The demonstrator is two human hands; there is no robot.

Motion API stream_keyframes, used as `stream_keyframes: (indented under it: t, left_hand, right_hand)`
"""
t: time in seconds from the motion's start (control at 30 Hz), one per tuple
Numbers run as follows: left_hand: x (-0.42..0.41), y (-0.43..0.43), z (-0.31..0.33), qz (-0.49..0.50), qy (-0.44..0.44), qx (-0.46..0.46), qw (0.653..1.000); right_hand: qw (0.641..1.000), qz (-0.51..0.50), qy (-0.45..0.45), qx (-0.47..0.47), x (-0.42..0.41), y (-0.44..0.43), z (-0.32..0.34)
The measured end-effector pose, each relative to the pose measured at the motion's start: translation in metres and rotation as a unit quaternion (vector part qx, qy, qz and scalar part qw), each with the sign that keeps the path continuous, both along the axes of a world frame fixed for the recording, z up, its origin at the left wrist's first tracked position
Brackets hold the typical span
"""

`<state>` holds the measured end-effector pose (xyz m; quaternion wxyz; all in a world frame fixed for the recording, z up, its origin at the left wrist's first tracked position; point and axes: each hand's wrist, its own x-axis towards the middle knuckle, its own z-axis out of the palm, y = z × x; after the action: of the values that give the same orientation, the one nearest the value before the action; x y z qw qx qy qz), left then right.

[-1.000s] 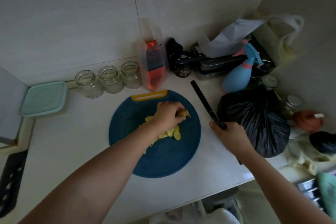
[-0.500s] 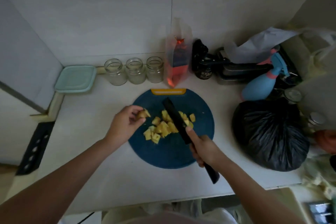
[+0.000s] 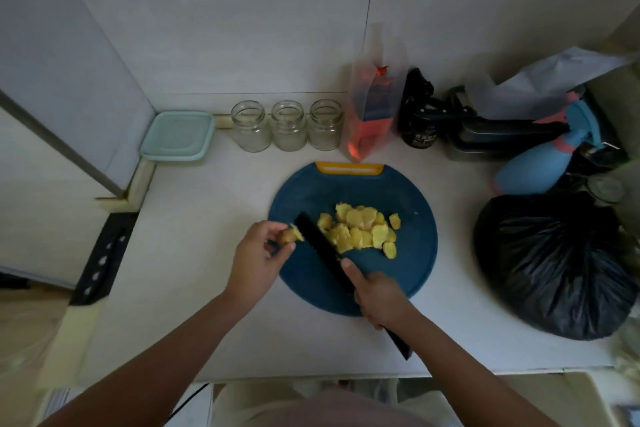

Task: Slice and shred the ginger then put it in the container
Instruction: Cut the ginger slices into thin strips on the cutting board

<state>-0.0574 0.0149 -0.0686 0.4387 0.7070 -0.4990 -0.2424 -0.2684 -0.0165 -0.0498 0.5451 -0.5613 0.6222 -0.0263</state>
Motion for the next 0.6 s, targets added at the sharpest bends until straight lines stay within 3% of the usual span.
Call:
stream_keyframes:
  t: [0.1,0.27,0.43,0.6]
  left_hand:
    - [-0.01,0.002,-0.005,-0.05,-0.024,-0.002,0.998]
    - [-0.022,0.002,-0.014,-0.086,-0.083,-0.008,0.993]
    - [-0.026,0.006,-0.021,-0.072,-0.1,-0.023,0.992]
    - [-0.029,0.005,-0.025,-0.064,-0.101,-0.028,0.992]
  right_hand:
    - [0.999,-0.014,0.038,-0.027,-0.006,-0.007,-0.002]
    - [0.998,-0.031,0.016,-0.051,-0.008,-0.008,0.002]
    - [0.991,0.061,0.038,-0.117,-0.003,0.006,0.007]
    - [0.988,0.094,0.069,-0.1,0.005,0.006,0.017]
